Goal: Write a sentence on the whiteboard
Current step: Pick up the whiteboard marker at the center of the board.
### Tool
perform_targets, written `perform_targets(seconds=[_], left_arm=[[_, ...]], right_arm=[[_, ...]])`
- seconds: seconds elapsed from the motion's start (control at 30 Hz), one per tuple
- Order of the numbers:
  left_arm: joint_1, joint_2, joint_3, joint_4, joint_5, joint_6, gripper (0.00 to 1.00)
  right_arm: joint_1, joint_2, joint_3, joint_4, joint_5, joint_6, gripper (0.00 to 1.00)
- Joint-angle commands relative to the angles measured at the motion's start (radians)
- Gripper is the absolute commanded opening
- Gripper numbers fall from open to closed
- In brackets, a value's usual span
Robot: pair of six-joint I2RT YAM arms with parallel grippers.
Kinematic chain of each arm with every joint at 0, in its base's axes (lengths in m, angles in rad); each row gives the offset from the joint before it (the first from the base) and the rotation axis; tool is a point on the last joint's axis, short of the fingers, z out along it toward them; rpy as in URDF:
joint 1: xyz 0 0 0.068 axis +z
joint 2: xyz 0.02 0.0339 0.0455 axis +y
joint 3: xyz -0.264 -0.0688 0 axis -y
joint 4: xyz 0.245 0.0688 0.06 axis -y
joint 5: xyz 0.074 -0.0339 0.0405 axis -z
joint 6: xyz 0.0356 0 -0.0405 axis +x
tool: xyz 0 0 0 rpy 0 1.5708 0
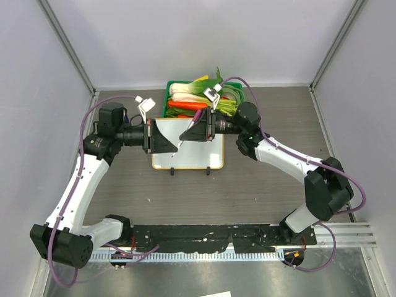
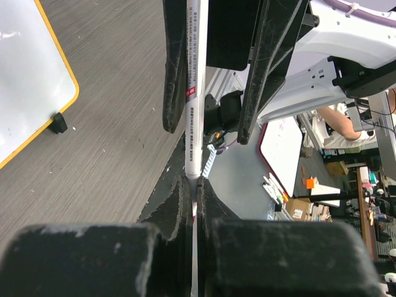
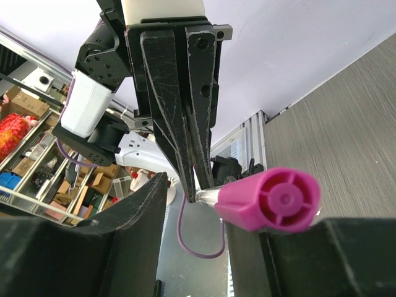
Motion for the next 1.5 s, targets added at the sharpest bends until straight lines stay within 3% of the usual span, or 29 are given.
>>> perform_targets(seconds=[0.0, 0.13, 0.43, 0.77, 0.97, 1.13, 1.27, 1.47], left_arm=[[0.006, -0.002, -0.006, -0.011, 0.035, 0.026, 0.0], [0.004, -0.001, -0.008, -0.021, 0.038, 0.032, 0.0], [0.004, -0.001, -0.009, -0.018, 0.044, 0.031, 0.0], [0.006, -0.007, -0.031, -0.006, 0.049, 0.026, 0.0], [0.006, -0.007, -0.031, -0.003, 0.047, 0.024, 0.0], [0.005, -0.005, -0.031, 0.0, 0.046, 0.026, 0.0], [0.004, -0.004, -0.034, 0.002, 0.047, 0.026, 0.0], [0.005, -0.007, -0.029, -0.014, 0.024, 0.037, 0.0]], right_arm=[[0.007, -0.007, 0.014, 0.028, -0.047, -0.002, 0.45], [0.012, -0.004, 0.014, 0.014, -0.059, -0.01, 0.41], [0.022, 0.001, 0.005, -0.037, -0.053, -0.04, 0.42], [0.025, 0.011, 0.006, -0.052, -0.049, -0.04, 0.29], [0.025, 0.001, -0.011, -0.063, -0.053, -0.047, 0.28], [0.03, -0.007, -0.02, -0.069, -0.052, -0.048, 0.18], [0.028, -0.012, -0.024, -0.07, -0.05, -0.048, 0.03], [0.028, -0.027, -0.03, -0.09, -0.042, -0.062, 0.01]])
